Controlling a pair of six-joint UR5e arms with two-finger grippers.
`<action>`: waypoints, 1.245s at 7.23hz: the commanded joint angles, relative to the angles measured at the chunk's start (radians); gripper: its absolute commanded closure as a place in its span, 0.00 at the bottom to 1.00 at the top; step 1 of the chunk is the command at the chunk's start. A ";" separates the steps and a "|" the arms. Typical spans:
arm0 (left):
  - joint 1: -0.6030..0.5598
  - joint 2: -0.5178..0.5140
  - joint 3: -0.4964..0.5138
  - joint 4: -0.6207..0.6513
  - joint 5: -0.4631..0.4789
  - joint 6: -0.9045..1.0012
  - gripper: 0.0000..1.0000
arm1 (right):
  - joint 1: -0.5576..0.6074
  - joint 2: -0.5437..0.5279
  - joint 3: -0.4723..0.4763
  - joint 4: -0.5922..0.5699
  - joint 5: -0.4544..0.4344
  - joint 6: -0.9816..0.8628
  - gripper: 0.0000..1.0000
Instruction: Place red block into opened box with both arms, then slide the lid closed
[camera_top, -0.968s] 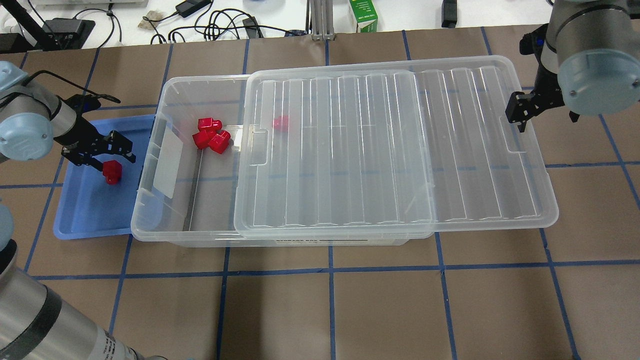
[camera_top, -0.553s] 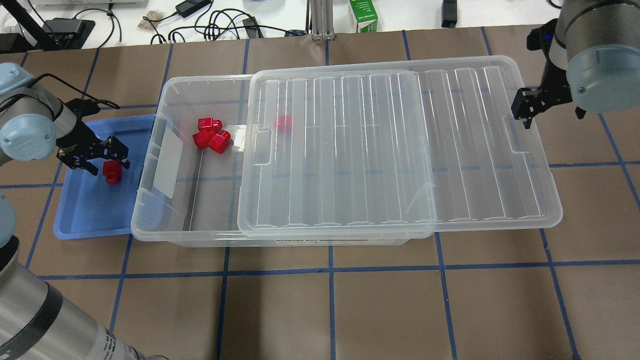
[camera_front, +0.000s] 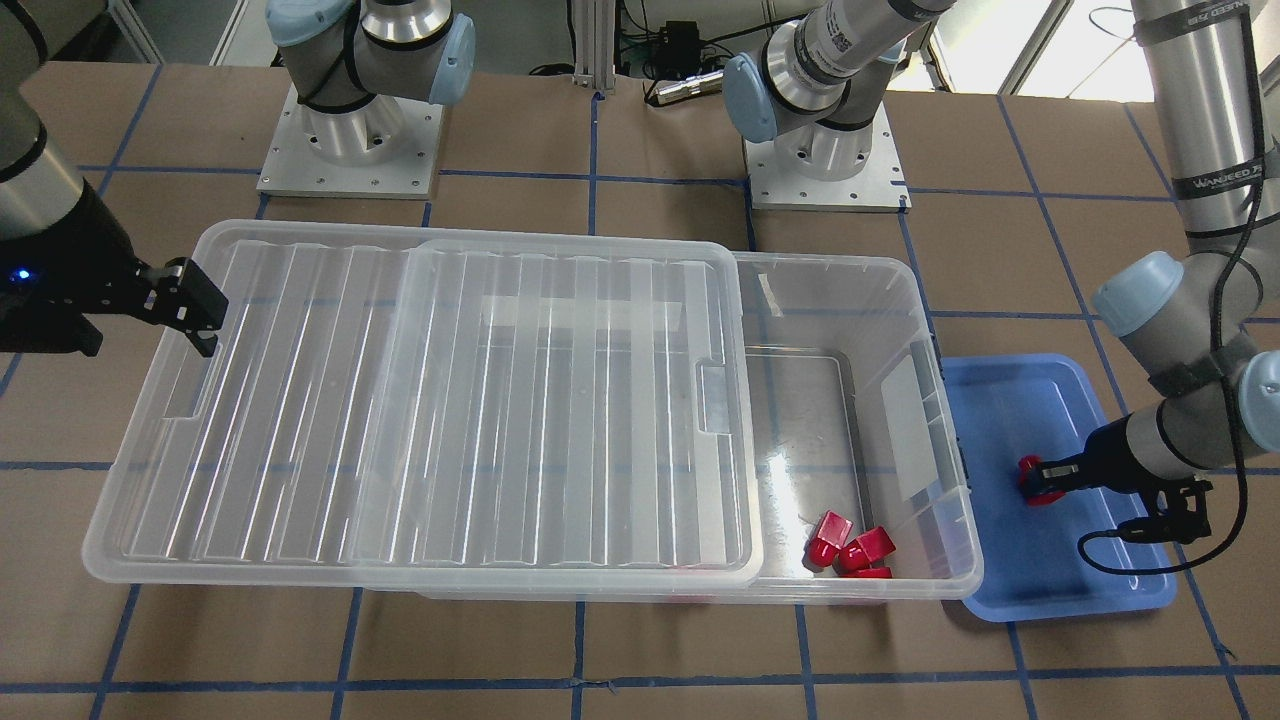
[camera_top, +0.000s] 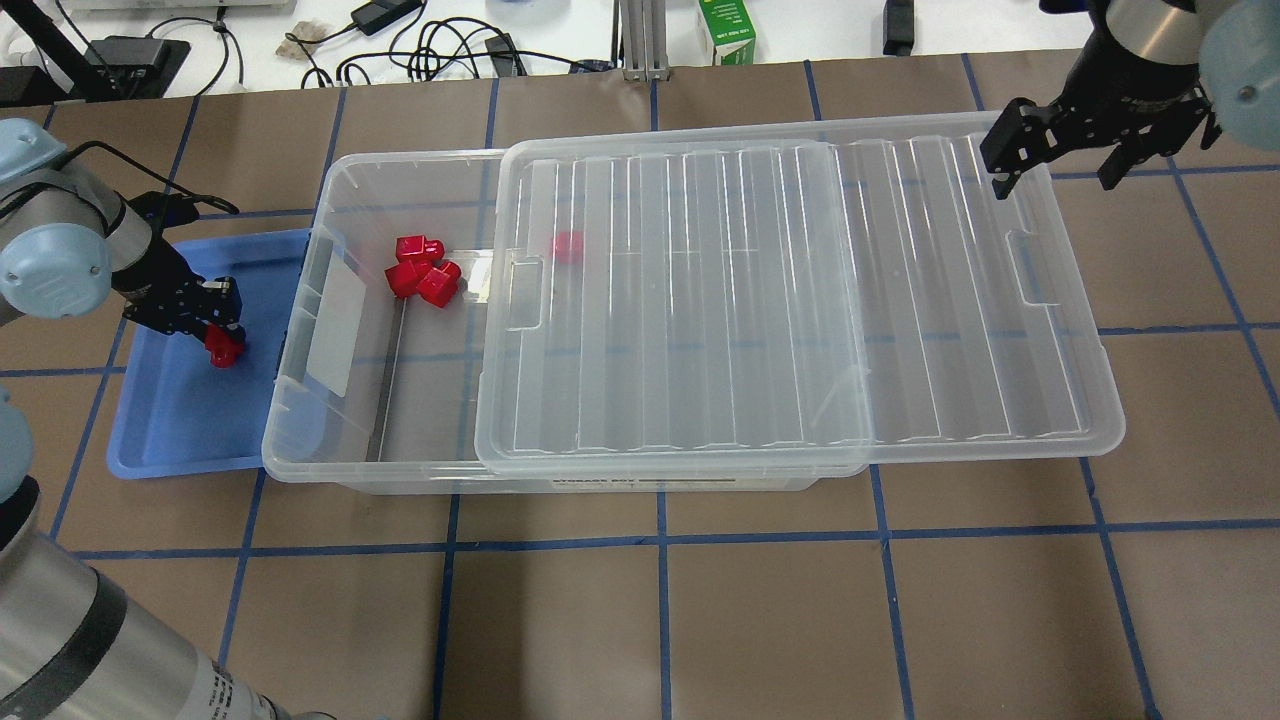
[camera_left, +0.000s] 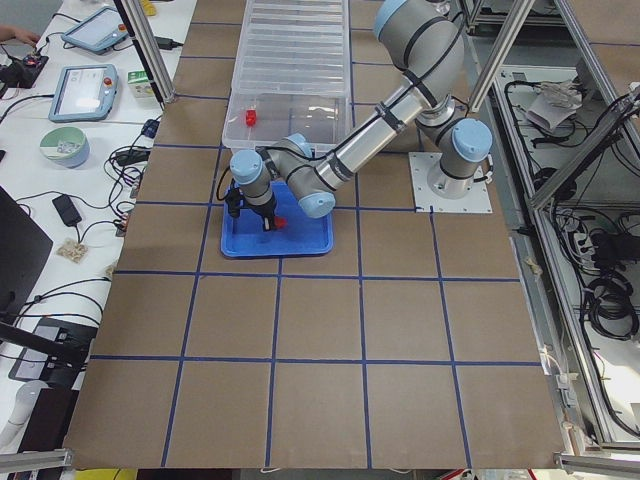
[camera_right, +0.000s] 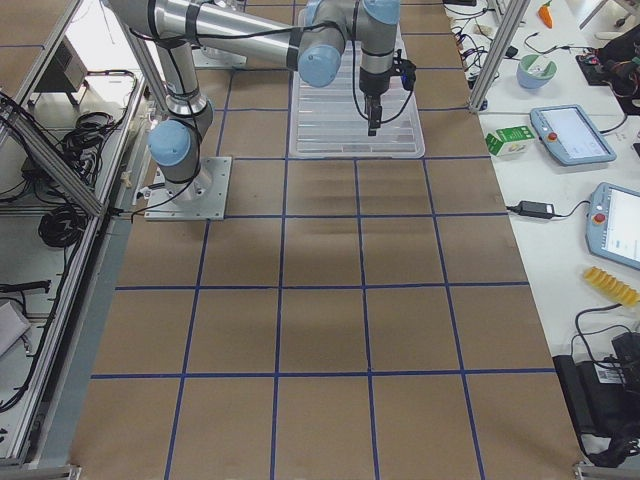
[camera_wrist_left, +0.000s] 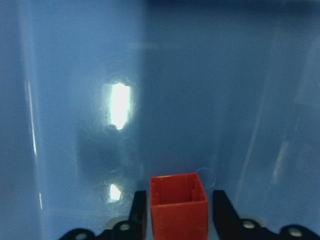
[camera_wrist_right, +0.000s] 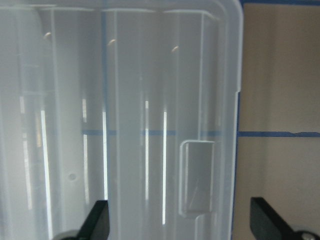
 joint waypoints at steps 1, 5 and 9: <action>-0.010 0.046 0.015 -0.028 0.005 0.001 1.00 | 0.075 -0.089 -0.028 0.116 0.047 0.098 0.00; -0.172 0.226 0.232 -0.420 -0.064 -0.031 1.00 | 0.233 -0.099 -0.031 0.130 0.054 0.341 0.00; -0.444 0.266 0.183 -0.433 -0.062 -0.250 1.00 | 0.246 -0.099 -0.022 0.121 0.059 0.341 0.00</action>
